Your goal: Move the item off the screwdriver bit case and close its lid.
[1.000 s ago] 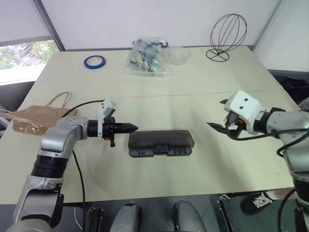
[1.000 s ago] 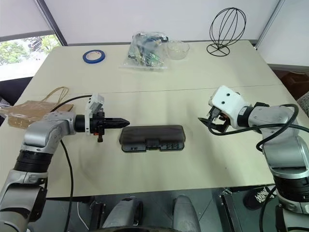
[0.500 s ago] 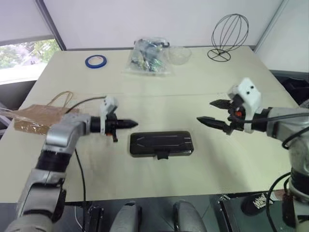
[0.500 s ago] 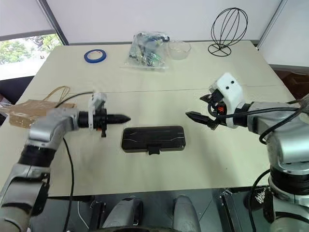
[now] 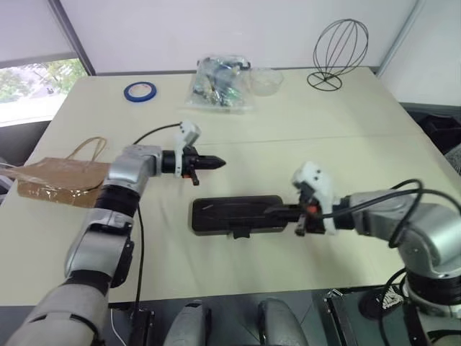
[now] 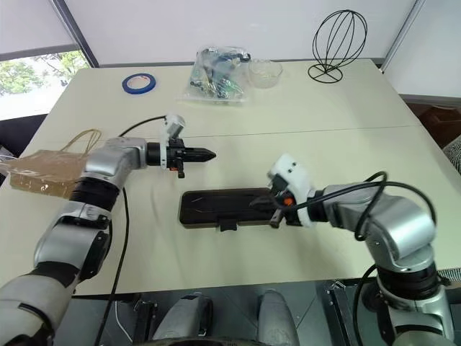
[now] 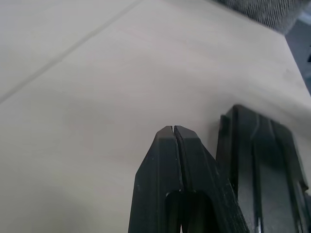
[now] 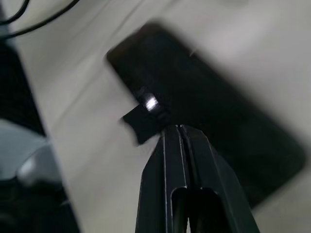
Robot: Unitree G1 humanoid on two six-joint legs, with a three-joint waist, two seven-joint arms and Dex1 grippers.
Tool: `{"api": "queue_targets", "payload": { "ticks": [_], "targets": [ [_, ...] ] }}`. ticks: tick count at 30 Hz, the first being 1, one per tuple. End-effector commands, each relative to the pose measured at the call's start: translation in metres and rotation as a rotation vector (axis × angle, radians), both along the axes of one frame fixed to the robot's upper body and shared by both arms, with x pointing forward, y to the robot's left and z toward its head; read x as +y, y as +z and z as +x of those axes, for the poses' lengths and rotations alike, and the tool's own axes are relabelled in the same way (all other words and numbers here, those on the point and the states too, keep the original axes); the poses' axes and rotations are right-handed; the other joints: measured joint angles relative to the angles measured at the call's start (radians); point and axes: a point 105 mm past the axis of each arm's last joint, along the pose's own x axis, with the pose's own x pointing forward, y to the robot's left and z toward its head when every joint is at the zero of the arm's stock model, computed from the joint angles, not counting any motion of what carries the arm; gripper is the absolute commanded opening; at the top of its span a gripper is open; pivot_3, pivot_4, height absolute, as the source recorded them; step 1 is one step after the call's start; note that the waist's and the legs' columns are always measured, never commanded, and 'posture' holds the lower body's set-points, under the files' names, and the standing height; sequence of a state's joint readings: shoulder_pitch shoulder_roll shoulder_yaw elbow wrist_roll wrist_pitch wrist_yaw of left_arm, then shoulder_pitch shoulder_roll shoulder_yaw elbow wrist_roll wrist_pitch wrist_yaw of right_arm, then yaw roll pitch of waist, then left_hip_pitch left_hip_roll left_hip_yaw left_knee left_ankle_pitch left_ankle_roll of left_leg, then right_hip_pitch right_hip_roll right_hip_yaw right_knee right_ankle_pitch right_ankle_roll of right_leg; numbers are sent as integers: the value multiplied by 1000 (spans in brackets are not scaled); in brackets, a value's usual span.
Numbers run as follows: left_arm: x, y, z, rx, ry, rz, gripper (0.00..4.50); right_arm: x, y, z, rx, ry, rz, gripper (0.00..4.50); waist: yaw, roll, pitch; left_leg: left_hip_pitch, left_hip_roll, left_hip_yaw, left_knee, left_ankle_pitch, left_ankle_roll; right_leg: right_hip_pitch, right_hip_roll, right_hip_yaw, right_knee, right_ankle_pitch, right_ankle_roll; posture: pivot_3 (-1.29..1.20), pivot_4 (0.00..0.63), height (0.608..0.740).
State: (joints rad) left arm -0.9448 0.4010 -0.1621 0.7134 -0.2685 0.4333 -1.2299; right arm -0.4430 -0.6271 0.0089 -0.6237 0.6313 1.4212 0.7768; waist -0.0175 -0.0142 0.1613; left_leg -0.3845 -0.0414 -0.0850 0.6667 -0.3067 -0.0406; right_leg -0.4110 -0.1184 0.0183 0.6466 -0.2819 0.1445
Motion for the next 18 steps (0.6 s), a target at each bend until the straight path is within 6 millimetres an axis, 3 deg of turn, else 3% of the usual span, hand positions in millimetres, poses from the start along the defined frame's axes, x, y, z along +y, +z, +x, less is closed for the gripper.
{"api": "queue_targets", "payload": {
  "ticks": [1,11,18],
  "targets": [
    [-10,3,0,-49,-55,25,0,10,-6,-5,20,54,10,53,0,0,0,-1,0,0,0,0,-1,-1,0,0,0,0,0,0,150,740],
    [-23,-13,-9,-57,-112,45,0,30,-14,-19,64,143,35,53,0,0,0,-2,0,-1,1,1,-1,-2,0,-1,0,0,0,0,150,740],
    [-23,-20,-13,-56,-116,51,0,39,-28,-2,50,50,45,53,-1,0,0,-2,0,-1,1,1,-2,-2,0,-1,1,0,0,0,150,740]
  ]
}}
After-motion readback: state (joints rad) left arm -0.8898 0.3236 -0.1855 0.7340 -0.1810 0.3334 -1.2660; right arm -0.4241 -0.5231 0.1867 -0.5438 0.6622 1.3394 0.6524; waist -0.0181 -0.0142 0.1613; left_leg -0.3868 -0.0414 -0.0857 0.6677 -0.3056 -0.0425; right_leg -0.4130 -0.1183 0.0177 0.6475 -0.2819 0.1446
